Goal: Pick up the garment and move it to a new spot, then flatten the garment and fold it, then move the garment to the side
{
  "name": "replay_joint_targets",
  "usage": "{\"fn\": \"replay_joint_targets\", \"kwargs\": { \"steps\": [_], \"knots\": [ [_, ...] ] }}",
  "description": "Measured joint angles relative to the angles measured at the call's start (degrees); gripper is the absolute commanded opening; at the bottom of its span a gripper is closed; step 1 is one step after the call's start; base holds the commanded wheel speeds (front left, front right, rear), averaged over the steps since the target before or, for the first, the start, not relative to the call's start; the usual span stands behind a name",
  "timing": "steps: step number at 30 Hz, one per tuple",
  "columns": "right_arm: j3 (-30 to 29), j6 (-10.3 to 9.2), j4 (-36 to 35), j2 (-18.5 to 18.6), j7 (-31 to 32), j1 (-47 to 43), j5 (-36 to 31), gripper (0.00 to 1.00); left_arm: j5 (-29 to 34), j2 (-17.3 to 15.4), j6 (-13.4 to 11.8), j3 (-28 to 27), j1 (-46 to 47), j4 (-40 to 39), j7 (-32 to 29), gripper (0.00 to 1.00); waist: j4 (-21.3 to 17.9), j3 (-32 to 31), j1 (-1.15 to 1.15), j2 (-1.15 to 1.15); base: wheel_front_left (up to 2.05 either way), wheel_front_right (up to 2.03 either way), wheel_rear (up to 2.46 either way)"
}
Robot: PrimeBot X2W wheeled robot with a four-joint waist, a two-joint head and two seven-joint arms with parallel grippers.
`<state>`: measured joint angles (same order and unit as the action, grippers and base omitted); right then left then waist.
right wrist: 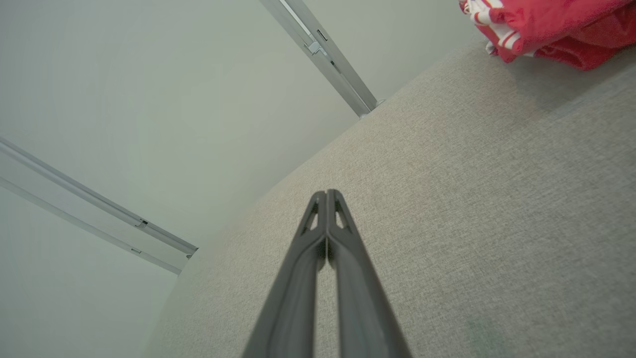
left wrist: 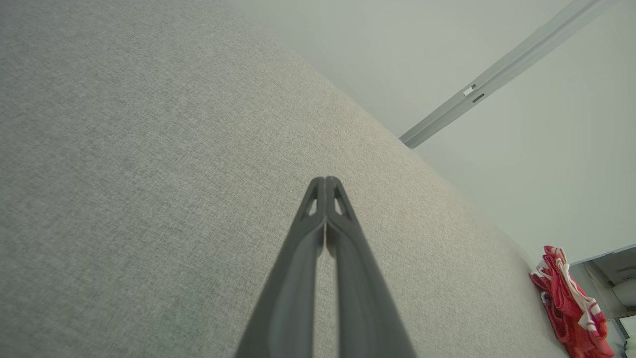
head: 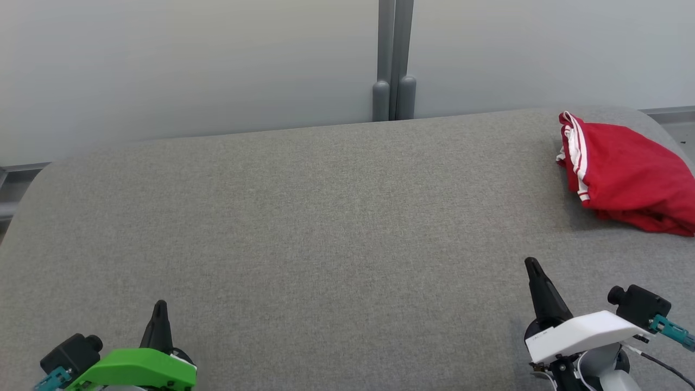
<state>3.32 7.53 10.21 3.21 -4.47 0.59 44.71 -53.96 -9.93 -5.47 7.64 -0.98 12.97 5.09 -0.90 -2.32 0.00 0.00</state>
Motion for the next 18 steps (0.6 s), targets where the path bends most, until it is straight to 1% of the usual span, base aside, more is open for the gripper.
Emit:
{"fn": "replay_joint_targets", "kwargs": {
  "steps": [11, 18],
  "knots": [
    [-0.8, -0.05, 1.24, 0.1, 0.87, 1.27, 8.16, 0.0, -6.47, 1.07, 2.12, -2.86, 2.07, 0.89, -2.46, 0.0, 0.1, 0.33, 0.0, 0.0, 0.0, 0.0, 0.0],
    [-1.19, -0.05, 1.8, 0.11, 1.38, 2.21, 12.21, 0.0, -9.47, 1.62, 3.3, -4.32, 3.1, 1.49, -3.66, 0.0, 0.16, 0.5, 0.0, 0.0, 0.0, 0.0, 0.0]
  ]
}}
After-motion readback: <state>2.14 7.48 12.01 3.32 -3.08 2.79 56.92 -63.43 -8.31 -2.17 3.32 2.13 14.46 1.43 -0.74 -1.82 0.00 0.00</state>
